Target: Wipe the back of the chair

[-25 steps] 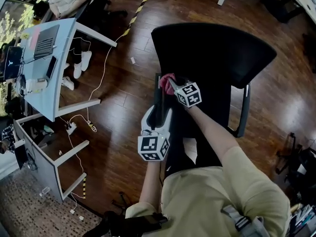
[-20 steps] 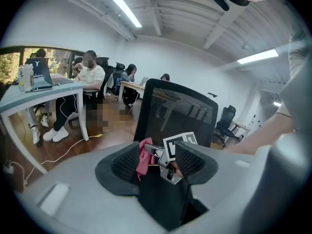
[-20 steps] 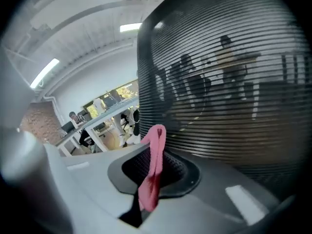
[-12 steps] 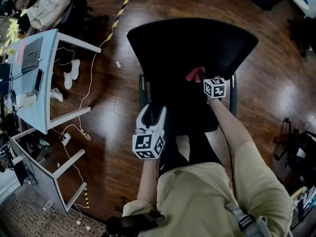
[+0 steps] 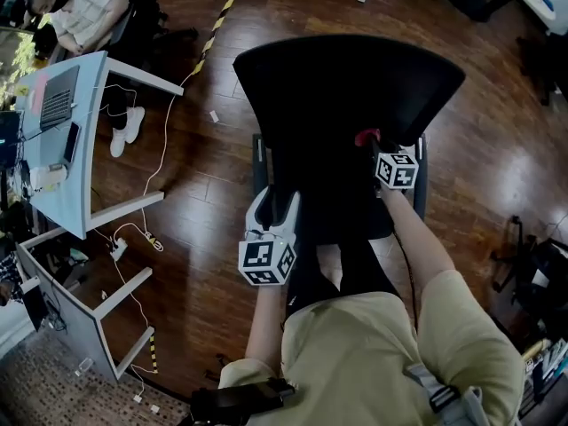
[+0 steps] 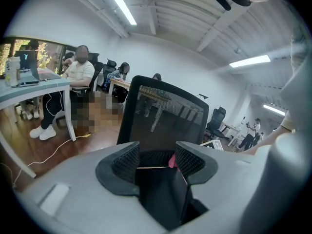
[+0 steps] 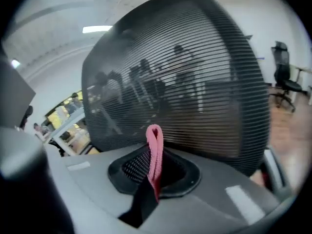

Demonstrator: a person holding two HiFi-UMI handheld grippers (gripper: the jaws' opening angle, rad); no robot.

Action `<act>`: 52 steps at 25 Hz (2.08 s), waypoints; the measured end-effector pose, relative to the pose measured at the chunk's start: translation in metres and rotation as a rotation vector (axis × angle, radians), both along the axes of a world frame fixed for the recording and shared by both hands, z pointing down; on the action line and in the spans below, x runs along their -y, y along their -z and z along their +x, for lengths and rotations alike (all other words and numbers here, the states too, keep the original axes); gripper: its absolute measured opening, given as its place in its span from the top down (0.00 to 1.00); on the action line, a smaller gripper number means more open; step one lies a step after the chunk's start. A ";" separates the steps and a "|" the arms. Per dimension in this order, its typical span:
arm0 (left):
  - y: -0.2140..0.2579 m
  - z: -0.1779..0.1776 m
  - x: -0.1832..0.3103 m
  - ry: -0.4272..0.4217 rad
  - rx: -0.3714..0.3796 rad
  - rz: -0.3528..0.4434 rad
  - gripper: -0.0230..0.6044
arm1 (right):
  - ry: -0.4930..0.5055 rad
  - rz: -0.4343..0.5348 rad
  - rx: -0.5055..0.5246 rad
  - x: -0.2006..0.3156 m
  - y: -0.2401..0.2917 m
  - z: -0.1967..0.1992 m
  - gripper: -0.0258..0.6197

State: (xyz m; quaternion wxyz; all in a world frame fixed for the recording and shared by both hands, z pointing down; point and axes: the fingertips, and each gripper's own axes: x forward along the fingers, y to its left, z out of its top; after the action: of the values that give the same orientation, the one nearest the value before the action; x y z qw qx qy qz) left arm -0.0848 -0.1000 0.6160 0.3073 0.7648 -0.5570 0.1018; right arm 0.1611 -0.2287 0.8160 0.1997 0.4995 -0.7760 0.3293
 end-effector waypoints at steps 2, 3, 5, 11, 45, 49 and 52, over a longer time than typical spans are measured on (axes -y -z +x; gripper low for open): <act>-0.004 -0.011 -0.004 0.022 0.009 -0.008 0.62 | 0.178 0.014 0.085 -0.011 0.003 -0.076 0.92; -0.005 -0.017 -0.006 0.033 0.014 -0.012 0.62 | 0.278 0.022 0.118 -0.018 0.005 -0.117 0.92; -0.007 -0.026 -0.010 0.055 0.025 -0.017 0.62 | 0.466 0.045 0.158 -0.031 0.010 -0.194 0.92; -0.006 -0.033 -0.023 0.073 0.058 -0.033 0.62 | 0.630 0.059 0.075 -0.022 0.002 -0.294 0.92; 0.099 -0.005 -0.026 -0.171 0.029 0.233 0.62 | -0.081 0.268 0.111 -0.096 0.218 -0.040 0.92; 0.136 0.010 -0.049 -0.251 0.018 0.341 0.63 | -0.148 0.436 0.139 -0.160 0.302 -0.016 0.92; 0.155 0.021 -0.065 -0.285 0.011 0.390 0.63 | -0.148 0.520 0.125 -0.206 0.343 -0.006 0.92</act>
State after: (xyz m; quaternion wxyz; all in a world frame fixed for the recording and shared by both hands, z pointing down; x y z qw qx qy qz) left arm -0.0636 -0.0351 0.4610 0.1332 0.8800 -0.4542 0.0388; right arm 0.1553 -0.0231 0.4729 -0.0080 0.5683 -0.8065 0.1629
